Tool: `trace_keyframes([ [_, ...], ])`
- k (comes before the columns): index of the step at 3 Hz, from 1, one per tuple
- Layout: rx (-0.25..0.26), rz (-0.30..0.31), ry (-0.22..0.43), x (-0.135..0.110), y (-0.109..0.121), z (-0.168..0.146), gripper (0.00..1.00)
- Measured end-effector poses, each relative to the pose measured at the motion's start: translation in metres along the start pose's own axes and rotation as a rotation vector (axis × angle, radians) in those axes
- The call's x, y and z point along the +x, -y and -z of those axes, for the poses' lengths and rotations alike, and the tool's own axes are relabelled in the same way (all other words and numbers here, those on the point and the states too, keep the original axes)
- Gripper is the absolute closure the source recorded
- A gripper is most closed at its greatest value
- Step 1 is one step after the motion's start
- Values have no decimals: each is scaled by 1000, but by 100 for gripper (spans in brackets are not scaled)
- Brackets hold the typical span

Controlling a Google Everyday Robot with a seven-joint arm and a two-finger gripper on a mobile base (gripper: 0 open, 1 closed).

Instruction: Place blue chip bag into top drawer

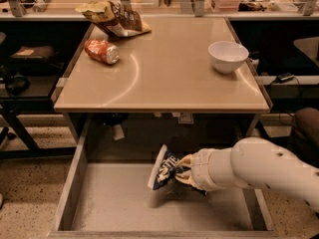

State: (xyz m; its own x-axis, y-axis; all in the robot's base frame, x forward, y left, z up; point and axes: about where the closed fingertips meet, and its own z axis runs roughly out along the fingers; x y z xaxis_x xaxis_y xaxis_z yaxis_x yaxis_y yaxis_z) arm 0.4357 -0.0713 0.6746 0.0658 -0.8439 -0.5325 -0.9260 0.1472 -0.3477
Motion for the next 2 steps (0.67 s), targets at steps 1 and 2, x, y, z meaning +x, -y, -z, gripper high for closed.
trace_keyframes([
  [1,35,-19,47,15,12,-48,100],
  [2,41,-35,57,21,12,-58,81],
])
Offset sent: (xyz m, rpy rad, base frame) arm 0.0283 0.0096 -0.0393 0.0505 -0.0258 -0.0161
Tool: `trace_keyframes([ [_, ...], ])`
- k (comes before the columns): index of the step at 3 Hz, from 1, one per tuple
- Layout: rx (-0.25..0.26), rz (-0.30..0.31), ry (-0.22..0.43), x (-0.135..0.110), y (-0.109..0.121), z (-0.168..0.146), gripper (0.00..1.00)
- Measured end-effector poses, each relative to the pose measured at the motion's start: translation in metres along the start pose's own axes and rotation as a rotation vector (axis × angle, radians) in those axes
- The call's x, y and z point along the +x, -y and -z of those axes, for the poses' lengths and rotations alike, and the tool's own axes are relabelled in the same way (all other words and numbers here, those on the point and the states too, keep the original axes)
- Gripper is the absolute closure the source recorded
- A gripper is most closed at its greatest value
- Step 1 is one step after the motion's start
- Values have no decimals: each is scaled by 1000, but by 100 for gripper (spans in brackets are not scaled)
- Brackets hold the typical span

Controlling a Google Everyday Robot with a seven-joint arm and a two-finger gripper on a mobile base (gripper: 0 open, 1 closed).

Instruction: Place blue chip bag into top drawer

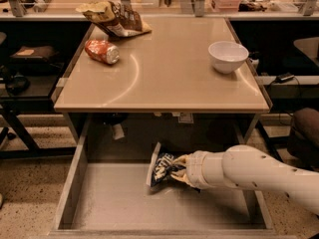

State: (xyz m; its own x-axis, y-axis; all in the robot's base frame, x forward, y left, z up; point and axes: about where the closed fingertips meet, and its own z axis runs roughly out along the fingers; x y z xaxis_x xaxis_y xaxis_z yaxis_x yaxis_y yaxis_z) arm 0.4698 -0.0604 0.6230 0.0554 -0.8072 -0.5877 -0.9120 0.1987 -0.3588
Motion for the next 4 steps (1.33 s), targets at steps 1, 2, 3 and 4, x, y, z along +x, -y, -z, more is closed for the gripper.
trace_keyframes([
  [1,0,0,0,0,0,0,60],
  [2,0,0,0,0,0,0,36],
  [3,0,0,0,0,0,0,11],
  [4,0,0,0,0,0,0,0],
])
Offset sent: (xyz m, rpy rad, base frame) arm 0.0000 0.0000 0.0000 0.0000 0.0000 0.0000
